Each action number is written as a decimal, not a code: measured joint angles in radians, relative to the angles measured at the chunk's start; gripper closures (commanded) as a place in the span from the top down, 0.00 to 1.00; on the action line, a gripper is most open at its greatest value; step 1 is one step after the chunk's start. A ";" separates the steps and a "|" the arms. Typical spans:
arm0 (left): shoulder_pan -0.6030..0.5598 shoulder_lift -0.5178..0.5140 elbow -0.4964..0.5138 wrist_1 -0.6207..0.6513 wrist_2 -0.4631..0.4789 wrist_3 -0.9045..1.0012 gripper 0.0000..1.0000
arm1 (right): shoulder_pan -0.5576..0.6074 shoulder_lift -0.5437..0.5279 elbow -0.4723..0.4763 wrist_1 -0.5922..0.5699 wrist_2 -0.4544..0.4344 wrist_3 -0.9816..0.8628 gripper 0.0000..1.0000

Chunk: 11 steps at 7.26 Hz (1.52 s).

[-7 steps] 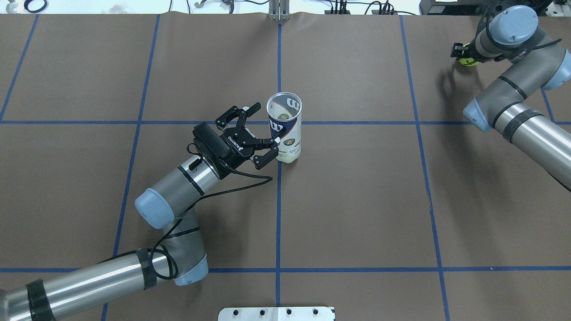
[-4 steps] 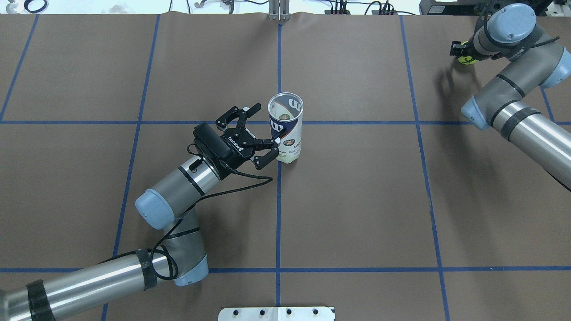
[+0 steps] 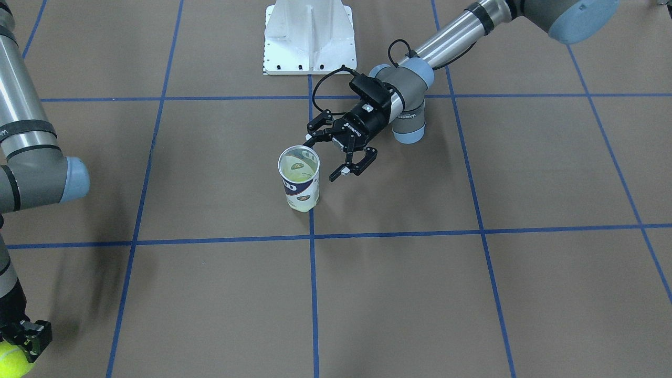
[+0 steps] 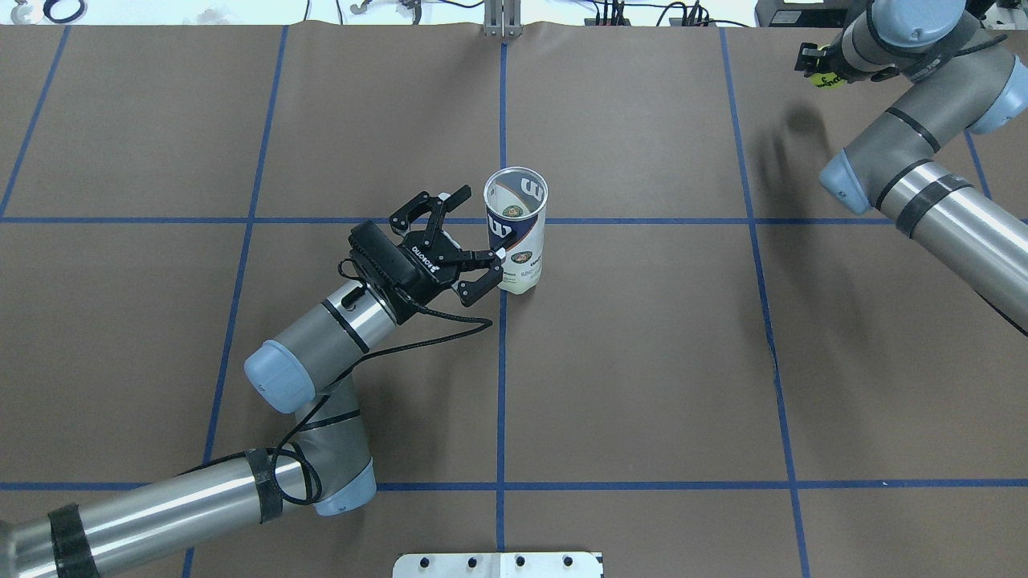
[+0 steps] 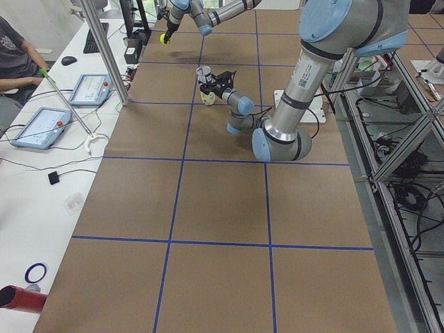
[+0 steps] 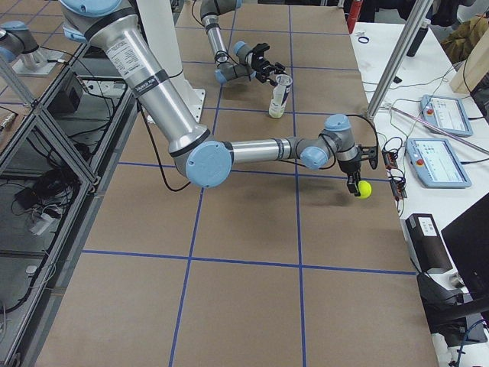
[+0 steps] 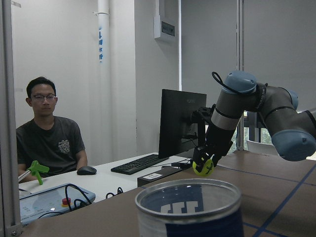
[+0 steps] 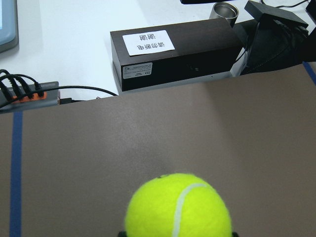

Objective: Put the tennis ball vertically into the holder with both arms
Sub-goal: 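Carry the yellow ball with the right gripper over the can's opening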

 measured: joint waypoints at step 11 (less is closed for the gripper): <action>0.020 -0.012 -0.030 0.015 0.001 0.008 0.92 | -0.230 0.017 0.872 -0.681 0.260 0.560 0.00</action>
